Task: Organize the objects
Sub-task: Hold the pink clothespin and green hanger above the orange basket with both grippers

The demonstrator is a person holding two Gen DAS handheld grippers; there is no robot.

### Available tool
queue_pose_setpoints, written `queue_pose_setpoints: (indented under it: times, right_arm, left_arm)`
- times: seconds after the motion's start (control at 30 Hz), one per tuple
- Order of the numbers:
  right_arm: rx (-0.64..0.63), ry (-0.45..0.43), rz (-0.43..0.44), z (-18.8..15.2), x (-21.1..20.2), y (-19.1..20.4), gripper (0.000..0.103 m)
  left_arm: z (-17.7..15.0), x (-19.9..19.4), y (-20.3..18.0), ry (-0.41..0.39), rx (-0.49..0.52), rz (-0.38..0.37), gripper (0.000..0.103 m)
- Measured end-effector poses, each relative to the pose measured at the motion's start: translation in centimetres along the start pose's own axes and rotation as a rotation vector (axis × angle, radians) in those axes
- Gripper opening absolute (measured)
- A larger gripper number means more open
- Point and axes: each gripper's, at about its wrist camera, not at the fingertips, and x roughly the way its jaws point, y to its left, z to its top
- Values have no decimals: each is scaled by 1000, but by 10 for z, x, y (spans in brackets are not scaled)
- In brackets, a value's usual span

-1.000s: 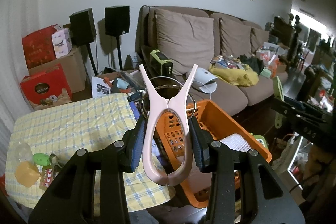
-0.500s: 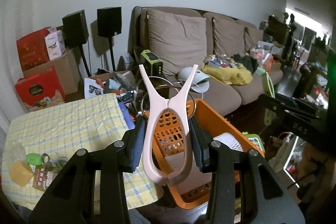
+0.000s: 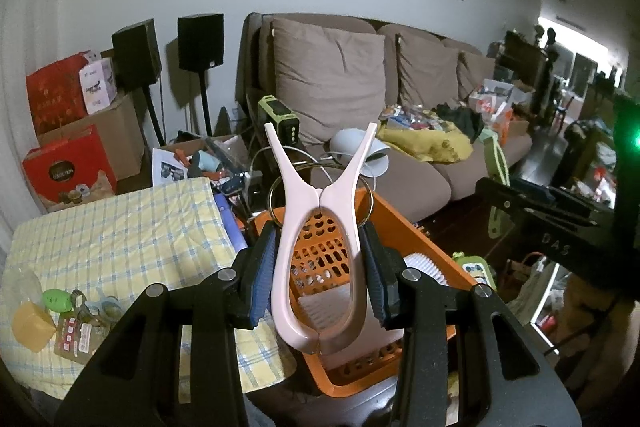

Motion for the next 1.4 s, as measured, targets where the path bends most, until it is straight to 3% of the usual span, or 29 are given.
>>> queue_pose_setpoints:
  times: [0.5,0.83,1.4]
  right_arm:
    - [15,1,-17,-2,2,-10,42]
    - [24,2,-25,-3,2,-15,42]
    - [23,-3,-27,-3,1,-15,42]
  left_arm:
    - [12,-15,-3,-71,15,33,38]
    - [18,-15,-11,-87,27,14,38]
    - [14,-3,-14,-63,10,22,38]
